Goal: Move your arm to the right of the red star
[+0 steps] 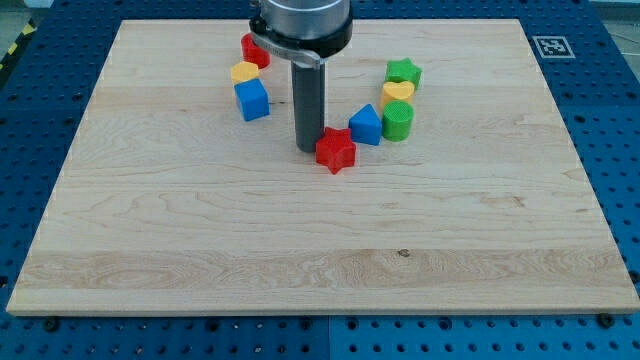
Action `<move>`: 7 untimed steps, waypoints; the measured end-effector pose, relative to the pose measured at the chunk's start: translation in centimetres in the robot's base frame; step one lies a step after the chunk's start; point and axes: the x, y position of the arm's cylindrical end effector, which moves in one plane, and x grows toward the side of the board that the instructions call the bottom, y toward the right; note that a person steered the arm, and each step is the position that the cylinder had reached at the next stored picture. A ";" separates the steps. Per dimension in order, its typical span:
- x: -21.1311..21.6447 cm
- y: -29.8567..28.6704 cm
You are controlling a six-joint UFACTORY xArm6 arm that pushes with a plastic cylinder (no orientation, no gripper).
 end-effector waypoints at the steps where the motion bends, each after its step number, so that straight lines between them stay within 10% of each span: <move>1: 2.3 0.0; 7: 7.4 9.3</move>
